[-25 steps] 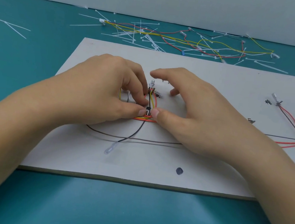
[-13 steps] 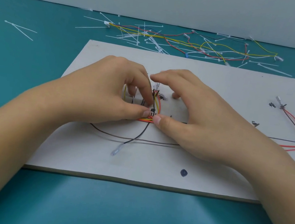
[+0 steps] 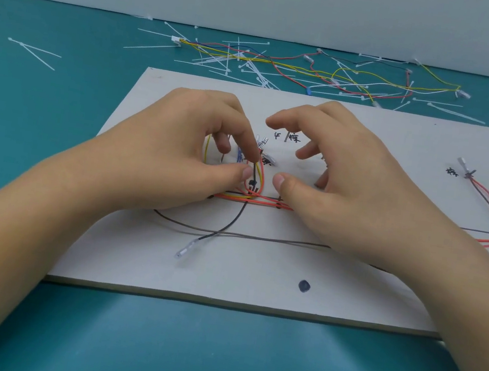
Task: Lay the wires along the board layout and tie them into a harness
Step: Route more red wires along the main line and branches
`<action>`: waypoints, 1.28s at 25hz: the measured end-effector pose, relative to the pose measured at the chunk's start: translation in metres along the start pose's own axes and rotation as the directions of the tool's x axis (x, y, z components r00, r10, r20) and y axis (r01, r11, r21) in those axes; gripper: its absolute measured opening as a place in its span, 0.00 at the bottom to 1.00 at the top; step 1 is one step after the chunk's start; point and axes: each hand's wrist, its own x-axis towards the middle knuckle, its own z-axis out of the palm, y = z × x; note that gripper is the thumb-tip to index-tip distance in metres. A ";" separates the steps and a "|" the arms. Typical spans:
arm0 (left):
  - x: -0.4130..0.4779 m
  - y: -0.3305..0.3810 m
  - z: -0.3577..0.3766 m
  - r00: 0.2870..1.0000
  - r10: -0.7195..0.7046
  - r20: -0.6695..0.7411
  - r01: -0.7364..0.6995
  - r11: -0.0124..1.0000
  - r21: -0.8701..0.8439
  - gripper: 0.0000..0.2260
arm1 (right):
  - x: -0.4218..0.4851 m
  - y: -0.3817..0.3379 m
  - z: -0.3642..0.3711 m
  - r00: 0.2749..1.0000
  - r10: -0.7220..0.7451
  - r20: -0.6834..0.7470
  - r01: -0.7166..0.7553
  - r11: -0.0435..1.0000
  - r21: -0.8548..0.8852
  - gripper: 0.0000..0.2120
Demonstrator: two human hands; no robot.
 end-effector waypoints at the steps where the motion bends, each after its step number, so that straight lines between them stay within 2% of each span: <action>1: 0.000 0.000 -0.001 1.000 -0.001 -0.014 0.001 1.000 0.004 0.05 | 0.000 0.000 0.000 1.000 0.006 0.000 -0.006 1.000 0.001 0.24; 8: -0.002 -0.005 -0.018 0.982 -0.072 -0.174 0.081 0.996 0.042 0.04 | -0.001 0.000 -0.003 0.999 0.050 0.010 -0.050 0.999 -0.006 0.19; 12: -0.004 -0.018 -0.030 0.947 -0.241 -0.214 0.262 0.962 0.074 0.04 | -0.001 0.000 -0.005 0.997 0.076 0.026 -0.075 0.996 -0.038 0.11; 15: -0.004 -0.031 -0.037 0.894 -0.360 -0.266 0.389 0.919 0.061 0.03 | -0.002 -0.002 -0.006 0.996 0.079 0.044 -0.077 0.996 -0.048 0.04; 19: -0.007 -0.052 -0.050 0.812 -0.528 -0.249 0.556 0.829 0.056 0.12 | -0.002 -0.004 -0.008 0.995 0.072 0.066 -0.070 0.997 -0.039 0.06; 23: -0.007 -0.073 -0.054 0.738 -0.599 -0.310 0.644 0.763 0.059 0.23 | -0.003 -0.005 -0.010 0.994 0.070 0.080 -0.070 0.998 -0.006 0.07; 26: -0.005 -0.077 -0.053 0.723 -0.624 -0.296 0.663 0.747 0.046 0.22 | -0.004 -0.007 -0.011 0.991 0.069 0.117 -0.068 0.998 -0.008 0.06; 29: -0.008 -0.077 -0.054 0.712 -0.640 -0.289 0.681 0.730 0.060 0.15 | -0.004 -0.007 -0.010 0.991 0.058 0.120 -0.054 0.998 -0.041 0.07; 32: -0.008 -0.080 -0.050 0.710 -0.624 -0.327 0.680 0.728 0.086 0.13 | -0.003 -0.010 -0.009 0.992 0.035 0.118 -0.026 0.997 -0.078 0.07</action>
